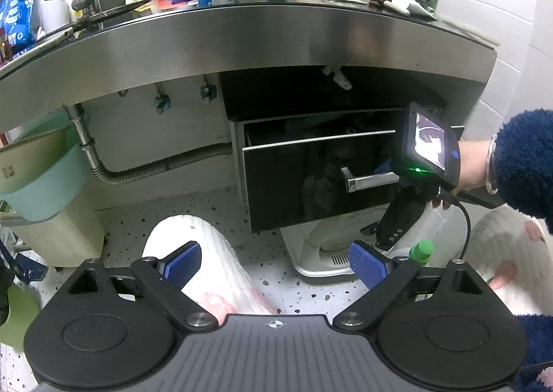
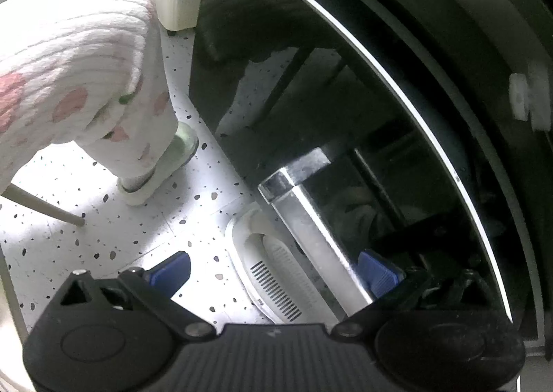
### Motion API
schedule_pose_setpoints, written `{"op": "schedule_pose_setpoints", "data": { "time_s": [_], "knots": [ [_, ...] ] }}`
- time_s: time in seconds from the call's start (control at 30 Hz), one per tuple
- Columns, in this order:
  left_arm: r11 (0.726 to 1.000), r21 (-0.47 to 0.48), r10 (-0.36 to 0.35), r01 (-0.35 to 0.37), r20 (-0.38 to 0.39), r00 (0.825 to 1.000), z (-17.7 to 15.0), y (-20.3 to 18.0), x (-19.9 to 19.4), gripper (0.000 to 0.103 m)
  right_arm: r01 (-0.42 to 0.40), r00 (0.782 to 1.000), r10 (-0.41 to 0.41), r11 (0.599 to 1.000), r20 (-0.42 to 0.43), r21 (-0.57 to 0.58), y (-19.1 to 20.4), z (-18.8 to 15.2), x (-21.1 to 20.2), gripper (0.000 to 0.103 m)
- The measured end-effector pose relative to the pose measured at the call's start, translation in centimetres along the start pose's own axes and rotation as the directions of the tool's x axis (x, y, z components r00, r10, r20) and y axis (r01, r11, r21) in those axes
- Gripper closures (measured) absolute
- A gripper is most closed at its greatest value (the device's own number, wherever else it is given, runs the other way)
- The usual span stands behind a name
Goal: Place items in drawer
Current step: 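Pull the drawer handle outward with the right gripper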
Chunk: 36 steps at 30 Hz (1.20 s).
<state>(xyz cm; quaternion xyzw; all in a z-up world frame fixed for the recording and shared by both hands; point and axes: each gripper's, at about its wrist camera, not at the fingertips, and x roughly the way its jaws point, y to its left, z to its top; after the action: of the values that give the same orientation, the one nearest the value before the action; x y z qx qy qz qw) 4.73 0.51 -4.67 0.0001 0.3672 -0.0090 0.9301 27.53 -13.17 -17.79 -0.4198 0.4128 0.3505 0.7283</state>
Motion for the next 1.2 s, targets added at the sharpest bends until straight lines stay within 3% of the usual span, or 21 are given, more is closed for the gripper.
{"op": "schedule_pose_setpoints", "data": {
  "time_s": [0.87, 1.1, 1.2],
  "knots": [
    [0.999, -0.042, -0.02, 0.022, 0.03, 0.999, -0.4, 1.3, -0.9, 0.01, 0.002, 1.0, -0.002, 1.0, 0.012, -0.005, 1.3, -1.1, -0.6, 0.0],
    [0.999, -0.036, -0.017, 0.019, 0.034, 0.999, -0.4, 1.1, -1.0, 0.01, 0.042, 0.999, -0.043, 0.998, -0.011, -0.056, 2.1, -1.0, -0.3, 0.0],
    [0.999, -0.04, -0.016, 0.017, 0.033, 0.999, -0.5, 1.2, -1.0, 0.01, 0.034, 0.999, -0.034, 0.999, 0.007, -0.002, 1.7, -0.9, -0.7, 0.0]
  ]
}}
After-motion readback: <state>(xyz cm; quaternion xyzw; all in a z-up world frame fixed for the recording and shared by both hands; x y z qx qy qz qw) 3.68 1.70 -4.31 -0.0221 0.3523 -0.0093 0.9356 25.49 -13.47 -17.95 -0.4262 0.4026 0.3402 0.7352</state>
